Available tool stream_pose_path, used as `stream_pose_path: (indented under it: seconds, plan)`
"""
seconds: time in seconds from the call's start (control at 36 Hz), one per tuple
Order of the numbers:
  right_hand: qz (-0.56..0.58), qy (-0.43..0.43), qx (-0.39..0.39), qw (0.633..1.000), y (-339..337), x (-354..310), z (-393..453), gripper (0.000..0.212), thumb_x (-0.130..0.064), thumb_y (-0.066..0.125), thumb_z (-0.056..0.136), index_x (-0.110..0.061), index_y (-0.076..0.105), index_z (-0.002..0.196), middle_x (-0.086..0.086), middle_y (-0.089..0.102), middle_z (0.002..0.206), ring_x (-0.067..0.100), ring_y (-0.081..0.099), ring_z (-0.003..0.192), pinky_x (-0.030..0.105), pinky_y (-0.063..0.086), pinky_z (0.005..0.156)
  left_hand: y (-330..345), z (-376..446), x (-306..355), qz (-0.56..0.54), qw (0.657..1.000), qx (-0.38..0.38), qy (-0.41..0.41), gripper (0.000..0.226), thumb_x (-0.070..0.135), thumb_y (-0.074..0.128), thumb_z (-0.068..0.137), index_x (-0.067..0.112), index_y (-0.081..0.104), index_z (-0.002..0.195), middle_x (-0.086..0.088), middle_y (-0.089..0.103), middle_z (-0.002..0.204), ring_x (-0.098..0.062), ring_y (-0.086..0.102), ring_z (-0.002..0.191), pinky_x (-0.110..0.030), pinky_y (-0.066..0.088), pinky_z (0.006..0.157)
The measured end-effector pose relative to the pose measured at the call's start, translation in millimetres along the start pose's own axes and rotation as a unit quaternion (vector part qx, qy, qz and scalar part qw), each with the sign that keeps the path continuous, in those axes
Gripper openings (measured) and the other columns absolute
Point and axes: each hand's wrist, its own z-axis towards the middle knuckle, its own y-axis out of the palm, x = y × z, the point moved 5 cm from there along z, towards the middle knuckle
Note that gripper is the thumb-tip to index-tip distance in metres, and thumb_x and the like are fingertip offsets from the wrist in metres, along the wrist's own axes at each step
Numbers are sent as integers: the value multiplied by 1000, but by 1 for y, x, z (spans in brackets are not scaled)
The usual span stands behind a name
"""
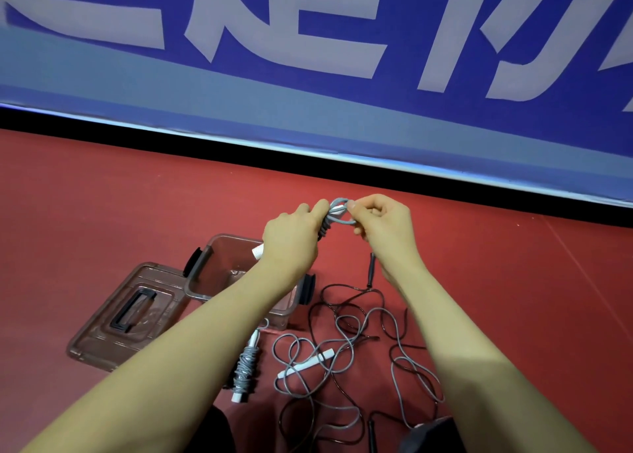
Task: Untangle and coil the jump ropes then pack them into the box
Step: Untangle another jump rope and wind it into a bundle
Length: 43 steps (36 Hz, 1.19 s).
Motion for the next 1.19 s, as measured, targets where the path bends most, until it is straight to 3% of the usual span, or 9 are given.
stream_pose_path:
  seconds: [0.22, 0.47, 0.61, 0.72, 0.83, 0.92, 1.0, 1.11, 1.19]
  plan:
    - [-55, -3, 32, 998, -7, 7, 1, 18, -11, 65, 86, -13, 59, 69, -3, 54, 58, 4, 44, 50, 20, 37, 53, -8, 0, 6, 33, 992, 92, 77, 44, 5, 88, 40, 16, 65, 76, -2, 46, 55, -22, 40, 40, -15, 8, 47]
    - [-53, 41, 1, 998, -4, 20, 5, 17, -16, 62, 90, -13, 61, 107, -5, 57, 71, 3, 48, 57, 21, 38, 60, -12, -5, 8, 83, 971, 177, 134, 14, 9, 50, 71, 18, 61, 76, 1, 46, 58, -21, 42, 47, -24, 20, 49]
    - [-93, 29, -30, 995, -3, 19, 3, 15, -10, 55, 93, -7, 69, 91, -4, 60, 72, -1, 48, 56, 9, 34, 50, -10, -8, 8, 78, 968, 193, 143, 15, 12, 40, 74, 16, 52, 83, 0, 46, 59, -21, 42, 48, -25, 22, 49]
    - [-192, 30, -69, 979, 3, 24, 6, 18, -15, 45, 97, -16, 60, 87, 7, 51, 97, 5, 40, 64, 15, 31, 50, -8, -6, 9, 58, 973, 169, 144, 23, 4, 66, 53, 15, 61, 72, -1, 48, 59, -22, 45, 47, -23, 24, 47]
    - [-214, 46, -112, 969, 7, 23, 4, 29, -16, 38, 99, -12, 55, 75, -1, 34, 80, 6, 29, 59, 18, 26, 46, -5, -4, 7, 19, 985, 117, 125, 39, 1, 85, 43, 7, 63, 76, -13, 65, 84, -44, 65, 76, -48, 52, 56]
    - [-216, 45, -120, 968, 5, 19, 1, 36, -17, 39, 99, 8, 54, 77, -1, 29, 63, 10, 22, 51, 18, 17, 39, -6, -2, 6, 22, 993, 43, 110, 41, -4, 86, 41, 5, 63, 74, -20, 65, 110, -59, 58, 95, -63, 49, 60]
    - [-225, 43, -129, 965, 6, 16, -3, 40, -20, 41, 100, -9, 36, 62, -1, 21, 57, 14, 17, 50, 25, 14, 42, -5, -3, 8, 38, 992, 6, 121, 42, -5, 84, 40, 5, 62, 75, -20, 64, 113, -58, 57, 99, -66, 47, 64]
    - [-244, 32, -143, 959, 7, 12, -6, 34, -24, 40, 101, -13, 36, 69, 1, 26, 61, 15, 22, 54, 26, 17, 46, -3, -3, 8, 34, 992, -6, 121, 46, 7, 87, 42, 10, 61, 80, -8, 62, 77, -34, 63, 59, -25, 36, 41]
    - [-202, 21, -107, 973, 4, 12, -4, 22, -24, 45, 99, -9, 50, 84, 2, 43, 75, 15, 35, 63, 26, 28, 53, 2, -2, 9, 44, 992, -34, 112, 31, 19, 61, 84, 17, 48, 113, -2, 56, 90, -30, 60, 76, -27, 16, 46]
